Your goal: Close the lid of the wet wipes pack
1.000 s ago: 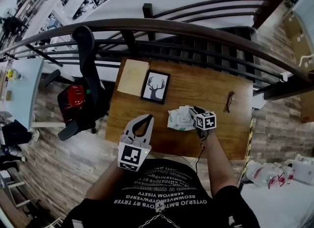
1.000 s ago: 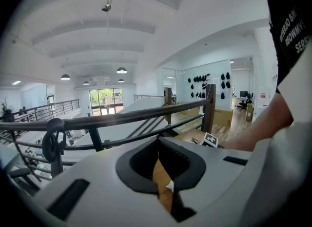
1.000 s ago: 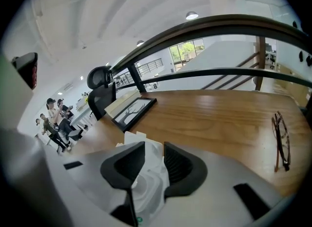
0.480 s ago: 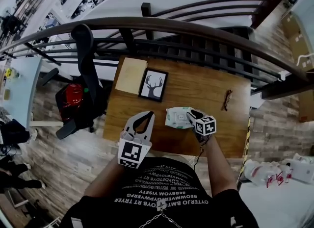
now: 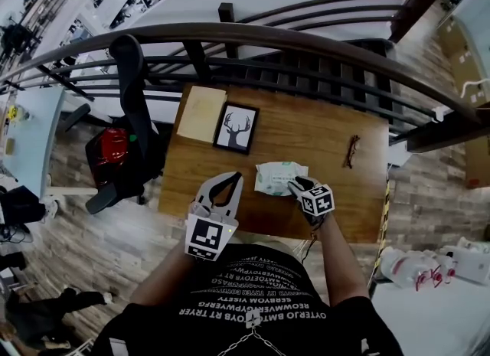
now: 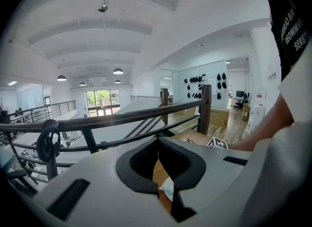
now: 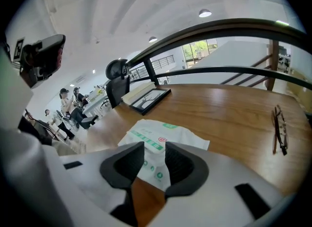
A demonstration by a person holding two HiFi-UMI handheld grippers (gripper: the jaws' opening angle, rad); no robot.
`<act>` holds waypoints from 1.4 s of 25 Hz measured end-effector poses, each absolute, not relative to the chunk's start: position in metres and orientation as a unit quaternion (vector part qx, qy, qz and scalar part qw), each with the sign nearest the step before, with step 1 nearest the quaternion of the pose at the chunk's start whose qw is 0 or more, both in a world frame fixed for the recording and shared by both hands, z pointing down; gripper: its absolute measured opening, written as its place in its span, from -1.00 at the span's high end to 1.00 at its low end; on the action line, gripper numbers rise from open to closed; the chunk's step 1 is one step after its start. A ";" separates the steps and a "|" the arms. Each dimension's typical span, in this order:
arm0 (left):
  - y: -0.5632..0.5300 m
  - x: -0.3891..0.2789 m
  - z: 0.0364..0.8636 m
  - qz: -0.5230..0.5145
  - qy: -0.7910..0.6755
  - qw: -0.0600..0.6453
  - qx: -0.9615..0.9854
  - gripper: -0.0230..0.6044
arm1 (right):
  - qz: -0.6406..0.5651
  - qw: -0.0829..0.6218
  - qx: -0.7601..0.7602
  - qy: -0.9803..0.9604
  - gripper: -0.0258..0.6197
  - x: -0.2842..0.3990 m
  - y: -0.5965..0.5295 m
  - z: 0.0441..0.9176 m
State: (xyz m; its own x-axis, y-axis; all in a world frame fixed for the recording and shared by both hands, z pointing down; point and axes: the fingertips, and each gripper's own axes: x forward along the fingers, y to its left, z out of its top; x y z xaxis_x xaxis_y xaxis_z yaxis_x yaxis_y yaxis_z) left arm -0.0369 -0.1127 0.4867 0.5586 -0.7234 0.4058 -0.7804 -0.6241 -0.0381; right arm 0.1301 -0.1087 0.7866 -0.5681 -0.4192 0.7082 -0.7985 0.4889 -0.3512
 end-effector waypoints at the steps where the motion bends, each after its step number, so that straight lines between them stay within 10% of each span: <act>1: -0.111 -0.037 0.487 0.195 -0.428 0.074 0.879 0.84 | 0.340 0.282 0.368 -0.818 0.49 0.130 -0.105 0.788; 21: -0.096 -0.036 0.493 0.199 -0.443 0.077 0.871 0.84 | 0.415 0.135 0.397 -0.807 0.59 0.150 -0.114 0.758; 35: -0.093 -0.034 0.494 0.202 -0.440 0.072 0.872 0.84 | 0.367 0.242 0.382 -0.813 0.87 0.106 -0.114 0.783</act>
State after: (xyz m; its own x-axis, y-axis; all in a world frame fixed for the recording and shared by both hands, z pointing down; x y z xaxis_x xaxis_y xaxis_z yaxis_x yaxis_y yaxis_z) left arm -0.0339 -0.0933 0.4939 0.5309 -0.7379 0.4167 -0.7965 -0.6024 -0.0521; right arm 0.1059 -0.1144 0.7825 -0.5919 -0.4429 0.6735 -0.7981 0.4392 -0.4126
